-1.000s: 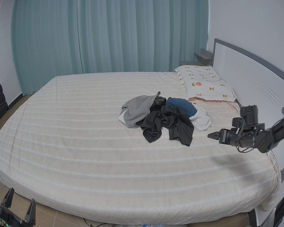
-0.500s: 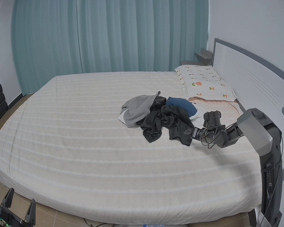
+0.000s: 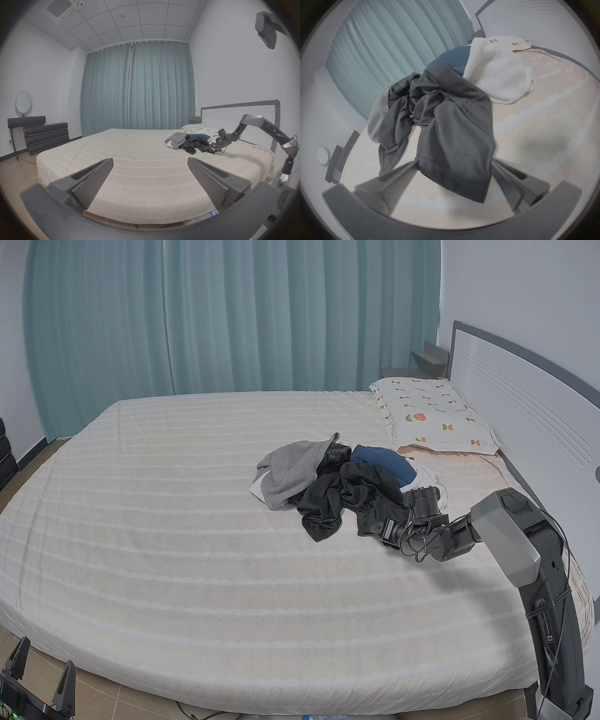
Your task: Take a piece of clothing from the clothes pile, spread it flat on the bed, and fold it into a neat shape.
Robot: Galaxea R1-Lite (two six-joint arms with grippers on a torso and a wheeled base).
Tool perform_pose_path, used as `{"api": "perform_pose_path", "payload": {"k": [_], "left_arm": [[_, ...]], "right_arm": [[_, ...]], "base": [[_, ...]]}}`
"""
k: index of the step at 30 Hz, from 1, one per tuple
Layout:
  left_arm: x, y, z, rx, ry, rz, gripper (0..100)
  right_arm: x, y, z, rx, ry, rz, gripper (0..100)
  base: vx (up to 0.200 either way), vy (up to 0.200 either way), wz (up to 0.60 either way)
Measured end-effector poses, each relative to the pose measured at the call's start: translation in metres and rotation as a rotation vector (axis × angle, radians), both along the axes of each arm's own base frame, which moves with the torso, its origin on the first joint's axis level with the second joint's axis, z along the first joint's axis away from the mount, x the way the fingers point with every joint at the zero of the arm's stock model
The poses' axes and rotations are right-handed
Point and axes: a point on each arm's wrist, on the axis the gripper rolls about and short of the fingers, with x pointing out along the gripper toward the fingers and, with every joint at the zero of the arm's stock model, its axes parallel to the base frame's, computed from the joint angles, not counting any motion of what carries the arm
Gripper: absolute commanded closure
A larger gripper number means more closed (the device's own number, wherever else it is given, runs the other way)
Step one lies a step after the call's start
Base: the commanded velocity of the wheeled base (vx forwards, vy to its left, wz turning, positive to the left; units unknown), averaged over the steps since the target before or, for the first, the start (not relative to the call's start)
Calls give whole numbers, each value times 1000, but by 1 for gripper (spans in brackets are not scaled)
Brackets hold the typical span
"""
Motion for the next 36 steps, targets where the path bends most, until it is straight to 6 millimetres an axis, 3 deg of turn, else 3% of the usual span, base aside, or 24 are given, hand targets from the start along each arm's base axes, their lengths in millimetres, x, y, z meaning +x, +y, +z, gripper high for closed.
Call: {"api": "perform_pose_path", "payload": {"k": [11, 23, 28, 32, 36], "left_arm": [[0, 0, 0, 0, 0, 0, 0], [0, 0, 0, 0, 0, 0, 0], [0, 0, 0, 0, 0, 0, 0], [0, 0, 0, 0, 0, 0, 0], [0, 0, 0, 1, 0, 0, 0]], "right_arm": [[-5, 3, 2, 16, 8, 0, 100], [-65, -7, 15, 73, 65, 44, 100], [-103, -16, 36, 122, 12, 93, 100], [-137, -22, 65, 161, -63, 132, 100], [-171, -26, 109, 219, -175, 168, 100]], "base": [[0, 0, 0], [0, 0, 0], [0, 0, 0], [0, 0, 0], [0, 0, 0]]}}
